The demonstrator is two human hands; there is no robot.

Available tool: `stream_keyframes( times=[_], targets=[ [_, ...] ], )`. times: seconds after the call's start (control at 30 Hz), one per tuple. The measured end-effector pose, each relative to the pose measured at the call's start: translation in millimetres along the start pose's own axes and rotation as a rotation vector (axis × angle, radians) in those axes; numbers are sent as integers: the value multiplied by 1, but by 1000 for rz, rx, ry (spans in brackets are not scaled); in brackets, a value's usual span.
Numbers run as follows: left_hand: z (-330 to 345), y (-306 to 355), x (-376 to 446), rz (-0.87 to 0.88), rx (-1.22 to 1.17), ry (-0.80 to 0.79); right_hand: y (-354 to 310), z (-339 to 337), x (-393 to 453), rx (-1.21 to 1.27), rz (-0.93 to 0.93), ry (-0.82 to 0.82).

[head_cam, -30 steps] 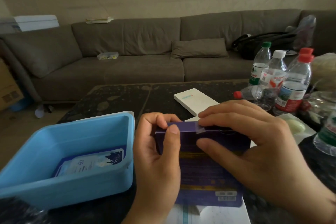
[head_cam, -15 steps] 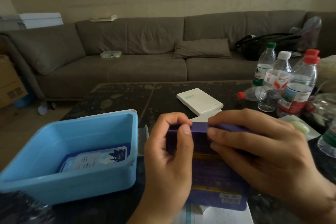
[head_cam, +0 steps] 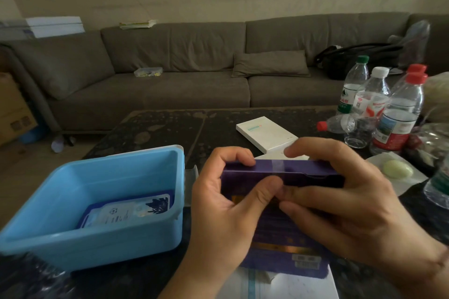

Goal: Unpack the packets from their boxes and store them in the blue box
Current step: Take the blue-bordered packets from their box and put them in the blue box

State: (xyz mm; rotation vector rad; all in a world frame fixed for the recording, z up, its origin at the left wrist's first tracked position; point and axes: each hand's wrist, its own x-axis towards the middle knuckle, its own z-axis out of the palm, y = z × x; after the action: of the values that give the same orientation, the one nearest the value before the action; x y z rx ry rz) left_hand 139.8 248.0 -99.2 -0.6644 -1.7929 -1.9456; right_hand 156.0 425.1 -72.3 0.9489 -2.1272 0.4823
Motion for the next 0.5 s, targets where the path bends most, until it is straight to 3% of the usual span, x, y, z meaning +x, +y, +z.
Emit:
stream_keyframes(
  times=[0.17,0.27,0.3,0.4,0.5],
  targets=[
    [-3,5,-2,-16,-31,-37,-13,-10,10,120,111,-19],
    [-7,7,-1,122,127,-32,1,-14,23,66,228,-225],
    [-7,6,-2,161,196,-37,1,-16,26,-3,218,-218],
    [-9,0,-3,281,331,-34,-1,-17,17,-242,45,33],
    [-9,-9,-9,454,454,120,10,-1,10,-323,111,177]
  ],
)
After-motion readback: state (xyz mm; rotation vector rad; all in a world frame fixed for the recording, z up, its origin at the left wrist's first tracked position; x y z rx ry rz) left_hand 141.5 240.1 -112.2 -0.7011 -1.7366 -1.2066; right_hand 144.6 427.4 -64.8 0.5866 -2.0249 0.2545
